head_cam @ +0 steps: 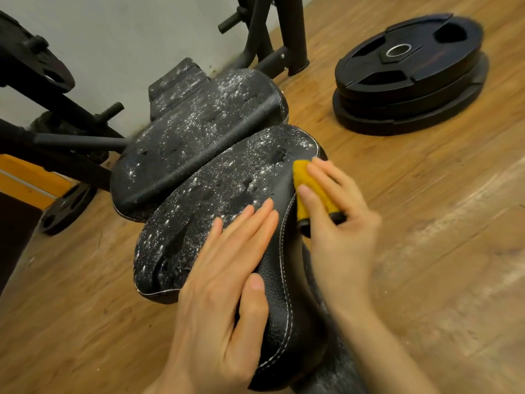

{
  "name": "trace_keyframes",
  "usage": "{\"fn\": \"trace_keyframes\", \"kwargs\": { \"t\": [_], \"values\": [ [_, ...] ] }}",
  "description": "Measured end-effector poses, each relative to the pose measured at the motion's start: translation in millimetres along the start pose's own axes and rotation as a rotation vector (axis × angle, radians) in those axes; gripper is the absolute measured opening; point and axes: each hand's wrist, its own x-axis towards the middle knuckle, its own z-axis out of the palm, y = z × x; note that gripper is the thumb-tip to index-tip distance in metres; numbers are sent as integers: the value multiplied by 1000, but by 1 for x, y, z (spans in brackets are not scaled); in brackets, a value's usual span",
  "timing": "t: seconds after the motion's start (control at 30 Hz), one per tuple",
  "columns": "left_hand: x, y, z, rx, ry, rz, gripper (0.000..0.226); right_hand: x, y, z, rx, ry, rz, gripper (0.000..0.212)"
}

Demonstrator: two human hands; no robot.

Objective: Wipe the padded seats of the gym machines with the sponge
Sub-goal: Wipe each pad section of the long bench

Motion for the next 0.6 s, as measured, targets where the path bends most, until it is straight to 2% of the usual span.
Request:
{"fn": "trace_keyframes", "kwargs": {
  "t": [0.07, 0.2, 0.23, 0.3, 0.43, 0.5, 0.6],
  "values": [
    [-3, 1, -1, -56, -2, -49, 52, 21, 1, 8, -11, 33, 20, 23],
    [-4, 4, 1, -71, 4, -70, 53, 94, 14, 10, 73, 18, 368, 18],
    [-4, 4, 0, -78, 2, -65, 53, 91, 15, 8, 71, 20, 370, 20],
    [-4, 2, -1, -79, -7, -57, 53, 54, 8, 3, 45, 38, 251, 25],
    [-5, -1, 0, -71, -13, -50, 53, -9, -3, 0, -9, -80, 22, 32],
    [-5, -1, 1, -70, -9, -49, 53, 18, 3, 3, -41, -55, 41, 29],
    [-5, 1, 1, -77, 18, -60, 54, 64, 7, 4, -18, 54, 195, 29]
  ]
}}
